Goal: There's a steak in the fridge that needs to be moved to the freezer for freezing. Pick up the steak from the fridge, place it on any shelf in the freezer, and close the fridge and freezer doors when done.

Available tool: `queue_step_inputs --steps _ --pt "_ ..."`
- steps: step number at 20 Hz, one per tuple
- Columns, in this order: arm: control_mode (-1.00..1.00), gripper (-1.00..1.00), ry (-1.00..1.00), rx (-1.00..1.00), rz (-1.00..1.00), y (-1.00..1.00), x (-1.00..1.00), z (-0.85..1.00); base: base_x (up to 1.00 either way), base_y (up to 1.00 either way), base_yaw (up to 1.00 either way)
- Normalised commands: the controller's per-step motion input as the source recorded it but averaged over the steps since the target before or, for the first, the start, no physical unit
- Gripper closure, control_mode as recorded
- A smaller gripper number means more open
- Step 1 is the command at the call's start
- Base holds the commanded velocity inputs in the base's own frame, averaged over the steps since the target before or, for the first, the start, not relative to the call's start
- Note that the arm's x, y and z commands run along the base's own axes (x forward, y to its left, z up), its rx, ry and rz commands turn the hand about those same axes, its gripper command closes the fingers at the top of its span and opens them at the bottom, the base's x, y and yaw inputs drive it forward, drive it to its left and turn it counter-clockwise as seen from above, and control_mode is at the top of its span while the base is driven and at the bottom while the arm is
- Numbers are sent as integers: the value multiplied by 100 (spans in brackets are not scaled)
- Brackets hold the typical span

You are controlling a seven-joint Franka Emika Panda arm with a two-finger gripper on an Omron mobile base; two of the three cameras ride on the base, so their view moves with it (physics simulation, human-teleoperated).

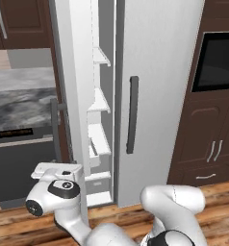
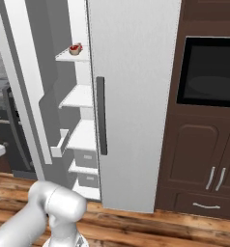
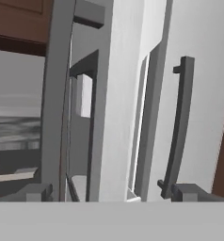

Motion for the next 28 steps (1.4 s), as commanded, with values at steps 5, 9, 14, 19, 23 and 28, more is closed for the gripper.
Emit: queue_step_inputs --steps 5,9,14,19,23,28 --pt "-100 -100 -3 0 -6 0 32 -26 0 0 0" --pt "-100 -100 -1 0 -6 3 36 -34 0 0 0" --pt "-100 -100 -2 0 -5 11 39 -37 0 0 0" --pt "-100 -100 -2 0 -4 29 29 -27 0 0 0" --pt "-100 -100 0 0 -3 39 27 -28 0 0 0" --pt "-100 -100 0 0 -3 17 46 -11 0 0 0"
